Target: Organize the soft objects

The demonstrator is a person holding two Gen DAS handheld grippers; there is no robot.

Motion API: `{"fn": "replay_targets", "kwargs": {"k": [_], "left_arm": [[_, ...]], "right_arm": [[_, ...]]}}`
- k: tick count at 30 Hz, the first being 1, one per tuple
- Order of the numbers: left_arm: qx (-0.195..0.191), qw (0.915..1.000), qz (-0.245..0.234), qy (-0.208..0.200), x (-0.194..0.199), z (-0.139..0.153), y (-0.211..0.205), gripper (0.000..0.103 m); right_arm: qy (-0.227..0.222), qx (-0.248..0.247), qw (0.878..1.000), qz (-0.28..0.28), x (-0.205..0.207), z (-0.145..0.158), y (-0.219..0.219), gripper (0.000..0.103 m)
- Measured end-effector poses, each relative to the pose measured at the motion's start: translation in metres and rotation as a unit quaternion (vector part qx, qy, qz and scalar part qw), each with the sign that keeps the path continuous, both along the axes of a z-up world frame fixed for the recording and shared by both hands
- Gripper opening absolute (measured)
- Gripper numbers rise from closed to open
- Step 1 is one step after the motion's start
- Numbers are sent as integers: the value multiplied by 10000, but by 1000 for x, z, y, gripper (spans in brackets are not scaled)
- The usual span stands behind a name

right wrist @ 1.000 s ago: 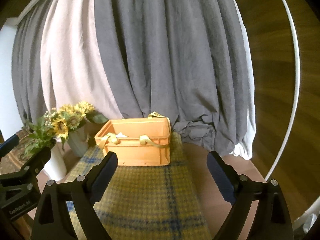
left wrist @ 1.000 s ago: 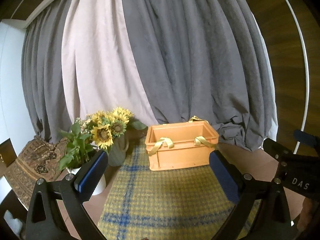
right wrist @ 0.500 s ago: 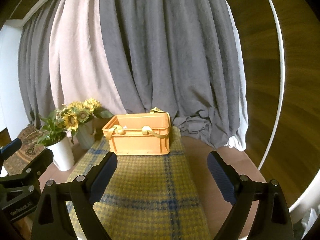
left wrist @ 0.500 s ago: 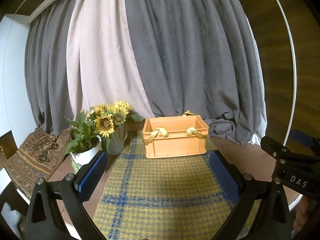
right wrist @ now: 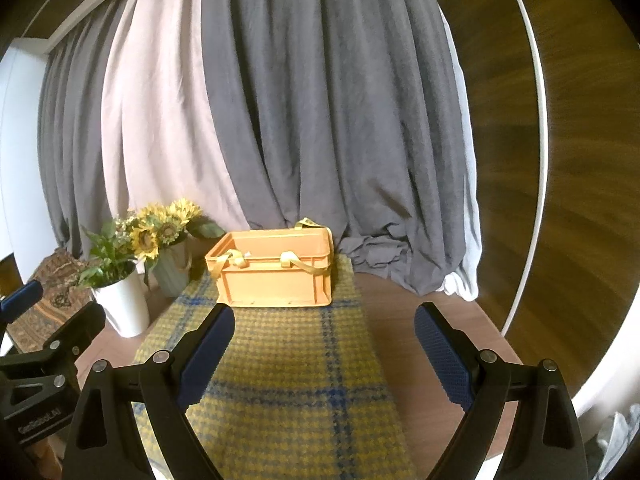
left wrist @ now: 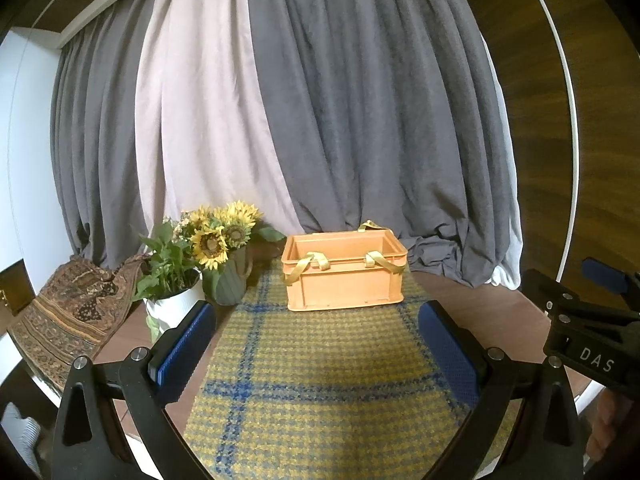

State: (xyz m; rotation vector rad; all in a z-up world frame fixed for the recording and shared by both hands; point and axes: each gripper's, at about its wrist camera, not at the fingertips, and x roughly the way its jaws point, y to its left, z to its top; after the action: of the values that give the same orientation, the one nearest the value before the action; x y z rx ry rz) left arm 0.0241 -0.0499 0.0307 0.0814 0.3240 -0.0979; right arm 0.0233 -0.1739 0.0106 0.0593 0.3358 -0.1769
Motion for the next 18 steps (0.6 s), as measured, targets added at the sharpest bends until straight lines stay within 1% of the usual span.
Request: {"fn": "replay_targets", "kwargs": {"k": [7, 18], "left_arm": [[-9, 10000, -34, -20, -9, 1, -4, 103], [22, 10000, -21, -82, -12, 4, -7, 103]], "right_arm": [[-11, 29, 10000, -32, -11, 1, -3, 92], [-14, 33, 10000, -48, -17, 0, -5, 92]]}}
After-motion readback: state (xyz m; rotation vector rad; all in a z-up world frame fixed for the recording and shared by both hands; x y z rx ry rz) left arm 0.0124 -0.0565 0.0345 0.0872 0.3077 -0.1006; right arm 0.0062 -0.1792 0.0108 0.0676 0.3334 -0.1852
